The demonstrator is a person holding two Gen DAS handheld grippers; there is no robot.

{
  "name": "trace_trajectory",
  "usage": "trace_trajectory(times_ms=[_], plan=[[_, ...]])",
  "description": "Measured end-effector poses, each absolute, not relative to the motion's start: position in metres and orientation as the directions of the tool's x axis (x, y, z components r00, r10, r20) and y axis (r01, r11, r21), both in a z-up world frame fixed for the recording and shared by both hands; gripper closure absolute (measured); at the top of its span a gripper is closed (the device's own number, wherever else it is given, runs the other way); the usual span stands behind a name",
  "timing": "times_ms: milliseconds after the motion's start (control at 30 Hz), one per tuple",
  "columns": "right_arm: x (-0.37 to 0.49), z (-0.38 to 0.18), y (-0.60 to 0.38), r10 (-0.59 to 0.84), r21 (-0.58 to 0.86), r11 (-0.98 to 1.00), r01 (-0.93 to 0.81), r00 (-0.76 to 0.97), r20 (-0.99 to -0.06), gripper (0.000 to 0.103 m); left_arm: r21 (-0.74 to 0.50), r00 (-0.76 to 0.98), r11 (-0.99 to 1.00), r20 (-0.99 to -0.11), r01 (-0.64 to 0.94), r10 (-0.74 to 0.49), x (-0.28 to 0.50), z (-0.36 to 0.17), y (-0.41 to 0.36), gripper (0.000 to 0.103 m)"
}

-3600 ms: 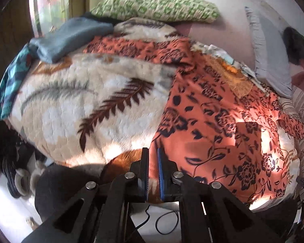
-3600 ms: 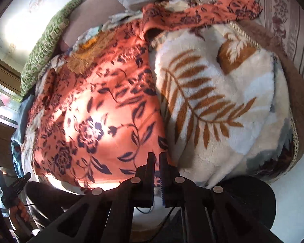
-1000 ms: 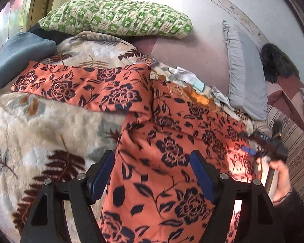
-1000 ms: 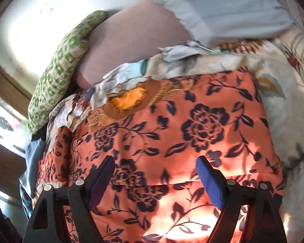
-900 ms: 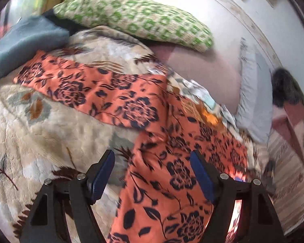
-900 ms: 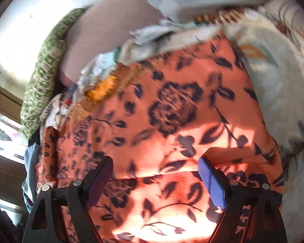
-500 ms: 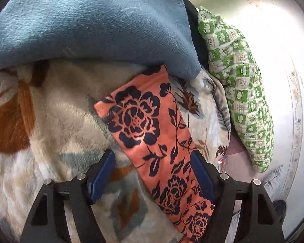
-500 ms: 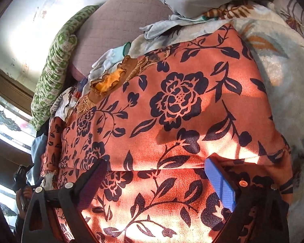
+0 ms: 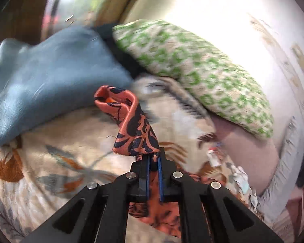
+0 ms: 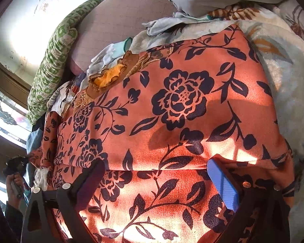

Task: Fold small clothes

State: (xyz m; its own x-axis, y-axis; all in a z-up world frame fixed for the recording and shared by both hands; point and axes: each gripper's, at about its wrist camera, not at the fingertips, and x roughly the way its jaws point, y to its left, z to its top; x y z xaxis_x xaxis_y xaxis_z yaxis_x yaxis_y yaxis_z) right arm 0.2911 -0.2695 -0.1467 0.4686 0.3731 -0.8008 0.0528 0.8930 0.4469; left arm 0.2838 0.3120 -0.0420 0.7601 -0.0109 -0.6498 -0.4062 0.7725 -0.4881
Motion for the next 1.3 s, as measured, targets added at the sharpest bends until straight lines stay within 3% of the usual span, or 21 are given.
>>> trace_trajectory(times_ms=[200,300,400,433,467,500,533,600,667,800,867,933,1033,1133,1200,1300], plan=[[0.274,-0.129,-0.271,0.369,0.452,0.890,0.052,0.501,-0.783,0.001,-0.417,0.833,0.904,-0.466,0.090,-0.298,0.292,0.050,0.104,0.097],[0.240,-0.097,-0.287,0.353,0.453,0.891,0.019,0.598,-0.720,0.001,-0.385,0.791,0.883,-0.435,0.268,-0.430,0.290,0.050,0.001,0.096],[0.198,-0.073,-0.313,0.330,0.462,0.887,0.018,0.677,-0.658,0.001,-0.391,0.714,0.857,-0.487,0.336,-0.503,0.299,0.012,-0.084,0.094],[0.184,-0.069,-0.323,0.317,0.463,0.886,0.024,0.697,-0.642,0.001,-0.401,0.675,0.847,-0.519,0.349,-0.524,0.305,-0.008,-0.107,0.082],[0.171,-0.067,-0.334,0.298,0.460,0.887,0.037,0.716,-0.632,0.001,-0.419,0.605,0.832,-0.574,0.363,-0.552,0.314,-0.033,-0.129,0.048],[0.159,-0.068,-0.344,0.276,0.459,0.887,0.056,0.731,-0.624,0.001,-0.419,0.525,0.840,-0.655,0.345,-0.543,0.320,-0.062,-0.148,0.033],[0.149,-0.072,-0.355,0.250,0.458,0.885,0.085,0.742,-0.622,0.001,-0.407,0.454,0.864,-0.735,0.298,-0.503,0.321,-0.091,-0.161,0.025],[0.144,-0.080,-0.376,0.230,0.493,0.857,0.151,0.745,-0.627,0.001,-0.434,0.256,0.884,-0.847,0.176,-0.467,0.327,-0.143,-0.162,0.027],[0.146,-0.087,-0.389,0.273,0.569,0.805,0.168,0.748,-0.606,0.001,-0.523,0.233,0.847,-0.816,0.094,-0.530,0.318,-0.149,-0.139,0.026],[0.150,-0.087,-0.385,0.266,0.558,0.814,0.160,0.751,-0.604,0.001,-0.563,0.351,0.820,-0.750,0.108,-0.561,0.296,-0.101,-0.076,0.025],[0.150,-0.087,-0.377,0.266,0.544,0.826,0.151,0.745,-0.611,0.001,-0.517,0.470,0.848,-0.724,0.113,-0.504,0.289,-0.078,-0.033,0.018],[0.152,-0.086,-0.375,0.281,0.555,0.817,0.154,0.736,-0.617,0.001,-0.410,0.592,0.911,-0.721,0.053,-0.360,0.282,-0.070,0.012,0.012],[0.161,-0.080,-0.369,0.366,0.619,0.778,0.108,0.723,-0.586,0.001,-0.253,0.563,0.958,-0.815,-0.133,-0.136,0.294,-0.098,0.068,0.011],[0.197,-0.075,-0.358,0.516,0.730,0.681,0.048,0.677,-0.526,0.001,-0.142,0.412,0.960,-0.911,-0.240,-0.032,0.304,-0.148,0.102,0.011],[0.231,-0.075,-0.345,0.618,0.795,0.606,-0.002,0.631,-0.469,0.001,-0.133,0.440,0.967,-0.898,-0.216,-0.025,0.302,-0.161,0.107,0.005],[0.283,-0.094,-0.337,0.652,0.824,0.565,0.042,0.588,-0.478,0.001,-0.109,0.450,0.974,-0.893,-0.198,-0.008,0.298,-0.159,0.106,0.005]])
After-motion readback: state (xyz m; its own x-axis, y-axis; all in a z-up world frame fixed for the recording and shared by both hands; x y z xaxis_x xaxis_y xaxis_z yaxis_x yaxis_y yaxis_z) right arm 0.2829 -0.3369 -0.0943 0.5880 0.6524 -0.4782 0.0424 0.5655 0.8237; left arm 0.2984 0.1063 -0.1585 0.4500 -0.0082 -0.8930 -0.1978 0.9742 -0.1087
